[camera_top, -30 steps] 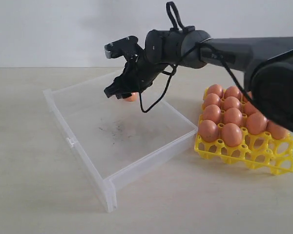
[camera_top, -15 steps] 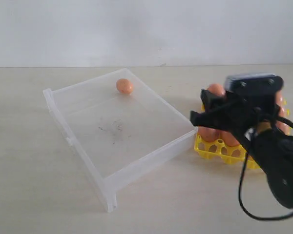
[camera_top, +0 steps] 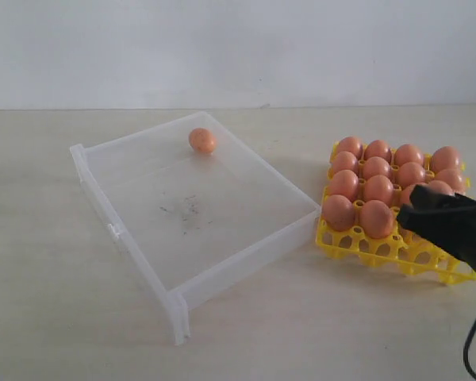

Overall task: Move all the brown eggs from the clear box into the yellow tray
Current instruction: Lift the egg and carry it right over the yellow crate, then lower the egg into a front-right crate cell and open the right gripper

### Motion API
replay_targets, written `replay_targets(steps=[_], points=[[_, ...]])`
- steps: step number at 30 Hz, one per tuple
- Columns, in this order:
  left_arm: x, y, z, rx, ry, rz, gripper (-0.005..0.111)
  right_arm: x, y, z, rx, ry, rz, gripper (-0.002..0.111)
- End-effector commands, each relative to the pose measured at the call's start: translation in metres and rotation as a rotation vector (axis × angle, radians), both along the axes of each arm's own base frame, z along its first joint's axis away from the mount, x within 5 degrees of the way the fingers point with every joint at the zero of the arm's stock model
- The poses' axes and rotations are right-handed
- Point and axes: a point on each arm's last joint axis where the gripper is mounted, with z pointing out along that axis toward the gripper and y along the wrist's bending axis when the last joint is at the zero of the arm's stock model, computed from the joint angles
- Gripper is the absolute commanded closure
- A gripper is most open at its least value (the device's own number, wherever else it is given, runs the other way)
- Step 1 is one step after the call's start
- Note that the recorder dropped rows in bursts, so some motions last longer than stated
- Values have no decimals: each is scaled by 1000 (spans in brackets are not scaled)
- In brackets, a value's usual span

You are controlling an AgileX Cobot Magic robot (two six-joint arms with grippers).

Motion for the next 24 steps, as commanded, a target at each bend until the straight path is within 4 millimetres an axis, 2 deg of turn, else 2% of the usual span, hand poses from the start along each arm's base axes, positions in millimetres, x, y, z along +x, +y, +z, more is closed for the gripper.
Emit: replay_targets(steps=[1,5,14,24], points=[[0,0,2,-1,-13,2,103,25,11,4,79,69,119,108],[0,0,2,-1,-13,2,103,38,19,4,80,157,162,108],[0,0,2,-1,-13,2,103,28,16,-13,-43,339,186,108],[0,0,2,-1,-13,2,103,18,15,-16,-54,322,214,108]])
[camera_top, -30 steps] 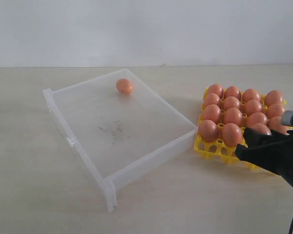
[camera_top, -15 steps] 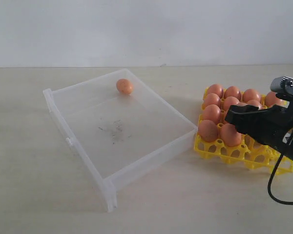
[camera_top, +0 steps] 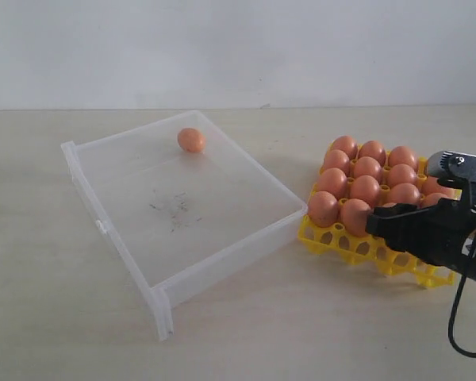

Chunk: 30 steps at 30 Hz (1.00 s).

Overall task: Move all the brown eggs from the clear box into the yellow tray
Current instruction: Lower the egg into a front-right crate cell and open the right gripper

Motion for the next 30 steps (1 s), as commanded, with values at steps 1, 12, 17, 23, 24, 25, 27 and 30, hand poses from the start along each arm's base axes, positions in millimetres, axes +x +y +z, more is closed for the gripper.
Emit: replay_targets(steps=[1,12,17,23,24,25,27,30], points=[[0,0,2,-1,-13,2,103,-6,0,-6,-39,42,46,108],[0,0,2,-1,-13,2,103,-6,1,-6,-93,22,86,104],[0,0,2,-1,-13,2,103,-6,1,-6,-97,20,89,70],[0,0,2,-1,-13,2,103,-5,1,-3,-89,-9,87,46],[0,0,2,-1,-13,2,103,-5,1,-1,-87,-20,86,46],[0,0,2,-1,-13,2,103,-4,1,2,-83,-35,86,46],[0,0,2,-1,-13,2,103,-4,1,13,-81,-81,86,46],[0,0,2,-1,-13,2,103,-6,0,40,-79,-180,86,46]])
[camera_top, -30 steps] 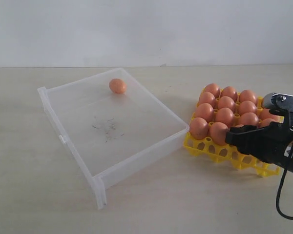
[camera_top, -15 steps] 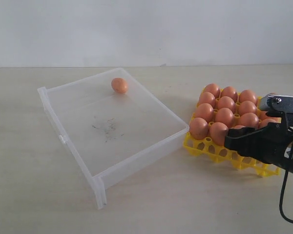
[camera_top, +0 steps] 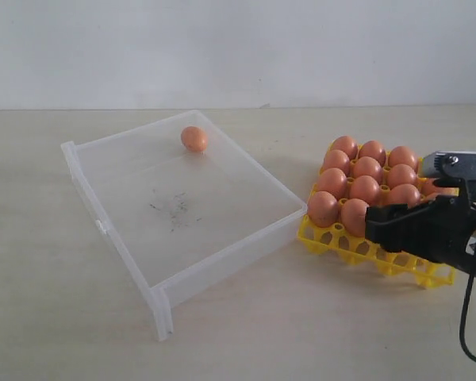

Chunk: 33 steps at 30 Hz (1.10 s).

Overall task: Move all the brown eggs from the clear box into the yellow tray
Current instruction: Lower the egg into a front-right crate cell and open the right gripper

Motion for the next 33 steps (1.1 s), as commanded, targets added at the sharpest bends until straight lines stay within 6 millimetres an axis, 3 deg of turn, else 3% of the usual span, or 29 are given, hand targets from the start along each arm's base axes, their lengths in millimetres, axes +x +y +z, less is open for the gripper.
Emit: replay_targets(steps=[1,4,6,8,11,21,29,33], points=[[0,0,2,-1,-13,2,103,-5,-2,40,2,-147,11,46],[0,0,2,-1,-13,2,103,-16,-5,58,-18,-126,0,47],[0,0,2,-1,-13,2,103,-26,-10,61,-59,-32,-20,52],[0,0,2,-1,-13,2,103,-36,-15,60,-105,70,-38,69],[0,0,2,-1,-13,2,103,-40,-18,57,-98,141,-68,108],[0,0,2,-1,-13,2,103,-31,-14,33,-105,203,-50,109],[0,0,2,-1,-13,2,103,-33,15,39,-78,154,70,109],[0,0,2,-1,-13,2,103,-26,16,46,-116,183,62,109]])
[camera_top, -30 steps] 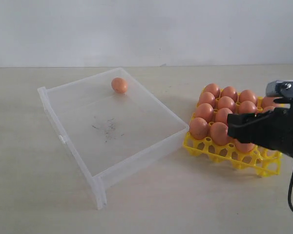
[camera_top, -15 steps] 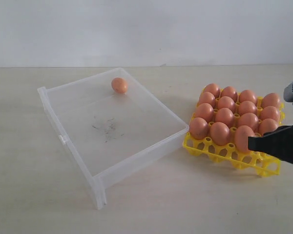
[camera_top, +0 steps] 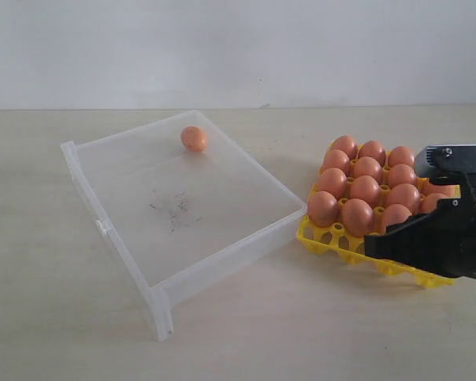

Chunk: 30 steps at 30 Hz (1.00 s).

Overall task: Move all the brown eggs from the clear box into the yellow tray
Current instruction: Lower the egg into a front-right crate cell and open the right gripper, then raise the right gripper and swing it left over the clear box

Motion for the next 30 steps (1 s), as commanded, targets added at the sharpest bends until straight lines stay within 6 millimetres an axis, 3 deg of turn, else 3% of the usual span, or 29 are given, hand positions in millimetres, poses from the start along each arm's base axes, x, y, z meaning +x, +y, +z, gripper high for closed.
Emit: replay_targets(steps=[1,6,18,21,26,30], points=[[0,0,2,-1,-13,2,103,9,2,8,-35,21,1,109],[0,0,2,-1,-13,2,103,13,3,8,-40,23,0,109],[0,0,2,-1,-13,2,103,18,4,-34,-101,182,11,109],[0,0,2,-1,-13,2,103,17,5,-25,-116,135,45,109],[0,0,2,-1,-13,2,103,13,4,8,-84,1,50,109],[0,0,2,-1,-13,2,103,12,2,7,-124,10,73,109]])
